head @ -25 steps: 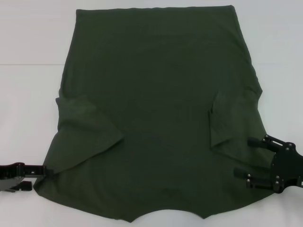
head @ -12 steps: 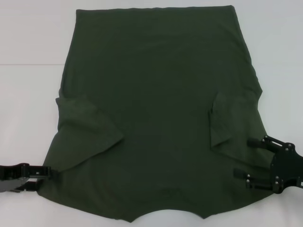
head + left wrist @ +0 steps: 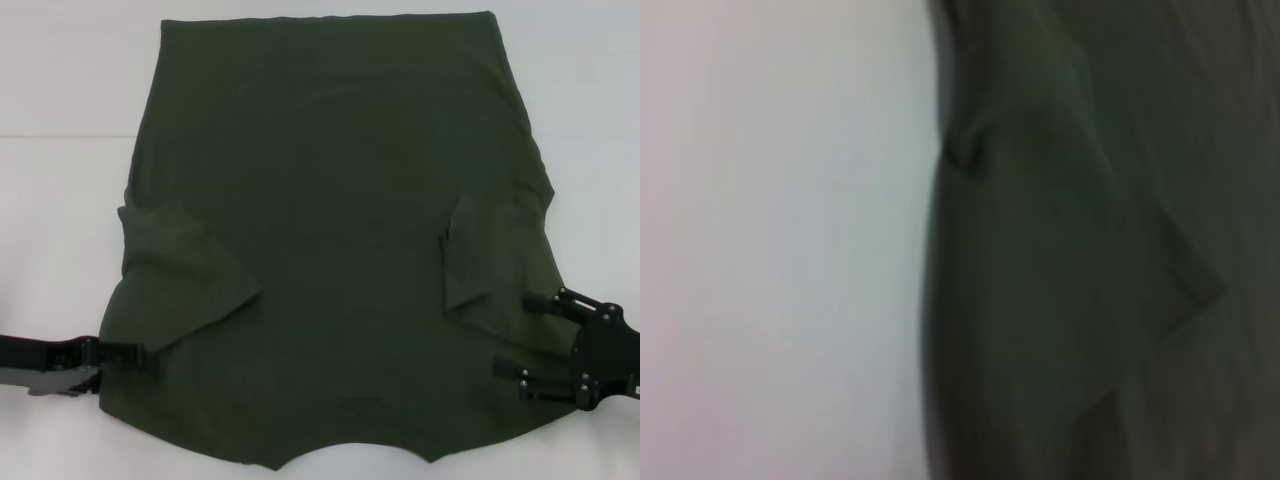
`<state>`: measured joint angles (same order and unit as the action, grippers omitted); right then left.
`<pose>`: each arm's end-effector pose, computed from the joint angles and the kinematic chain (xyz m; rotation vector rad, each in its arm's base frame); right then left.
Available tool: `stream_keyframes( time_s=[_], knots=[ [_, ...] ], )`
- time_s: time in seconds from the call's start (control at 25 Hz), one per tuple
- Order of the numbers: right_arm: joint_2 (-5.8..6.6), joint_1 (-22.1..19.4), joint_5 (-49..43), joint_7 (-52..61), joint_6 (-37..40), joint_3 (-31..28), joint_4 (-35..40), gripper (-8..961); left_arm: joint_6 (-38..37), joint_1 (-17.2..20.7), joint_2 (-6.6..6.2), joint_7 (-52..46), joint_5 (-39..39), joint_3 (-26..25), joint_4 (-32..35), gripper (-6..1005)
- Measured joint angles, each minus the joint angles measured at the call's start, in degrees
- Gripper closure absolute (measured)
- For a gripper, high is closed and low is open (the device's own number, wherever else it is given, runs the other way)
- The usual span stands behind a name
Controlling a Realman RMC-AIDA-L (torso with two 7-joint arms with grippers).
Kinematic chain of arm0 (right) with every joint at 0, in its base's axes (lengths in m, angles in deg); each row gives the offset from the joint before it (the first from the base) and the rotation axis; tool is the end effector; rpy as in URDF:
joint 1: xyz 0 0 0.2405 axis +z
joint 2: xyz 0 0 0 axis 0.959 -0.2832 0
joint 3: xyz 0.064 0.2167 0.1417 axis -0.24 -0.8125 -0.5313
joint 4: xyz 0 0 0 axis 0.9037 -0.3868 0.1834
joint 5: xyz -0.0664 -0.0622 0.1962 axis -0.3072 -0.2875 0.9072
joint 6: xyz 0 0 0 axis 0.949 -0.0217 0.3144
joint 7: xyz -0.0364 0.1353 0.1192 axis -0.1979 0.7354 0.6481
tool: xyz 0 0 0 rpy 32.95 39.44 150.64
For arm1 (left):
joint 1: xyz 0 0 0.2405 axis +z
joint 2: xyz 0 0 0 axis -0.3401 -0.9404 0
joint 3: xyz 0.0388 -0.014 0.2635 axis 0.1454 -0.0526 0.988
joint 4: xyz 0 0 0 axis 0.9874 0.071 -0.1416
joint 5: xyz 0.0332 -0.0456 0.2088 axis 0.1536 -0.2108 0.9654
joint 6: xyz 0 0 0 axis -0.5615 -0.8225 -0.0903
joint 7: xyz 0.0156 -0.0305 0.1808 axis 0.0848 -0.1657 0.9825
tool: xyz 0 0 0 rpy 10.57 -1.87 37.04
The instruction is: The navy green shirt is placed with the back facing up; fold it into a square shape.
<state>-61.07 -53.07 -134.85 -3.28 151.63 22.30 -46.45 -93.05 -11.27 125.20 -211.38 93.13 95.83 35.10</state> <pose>0.3218 0.3090 -0.0358 -2.5708 0.3778 0.6147 -0.3467 0.3397 -0.0052 -2.0825 -2.0016 -0.2093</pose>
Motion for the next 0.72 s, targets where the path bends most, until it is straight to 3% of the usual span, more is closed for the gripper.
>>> stream_keyframes(
  time_s=[0.64, 0.72],
  knots=[
    [-0.38, -0.34, 0.02, 0.11, 0.58, -0.46, 0.44, 8, 2.99, -0.9, 1.02, -0.5, 0.95, 3.58, 0.24, 246],
    [-0.42, -0.32, 0.02, 0.15, 0.63, -0.46, 0.44, 8, 3.16, -0.79, 1.02, -0.75, 0.85, 3.29, 0.35, 321]
  ],
)
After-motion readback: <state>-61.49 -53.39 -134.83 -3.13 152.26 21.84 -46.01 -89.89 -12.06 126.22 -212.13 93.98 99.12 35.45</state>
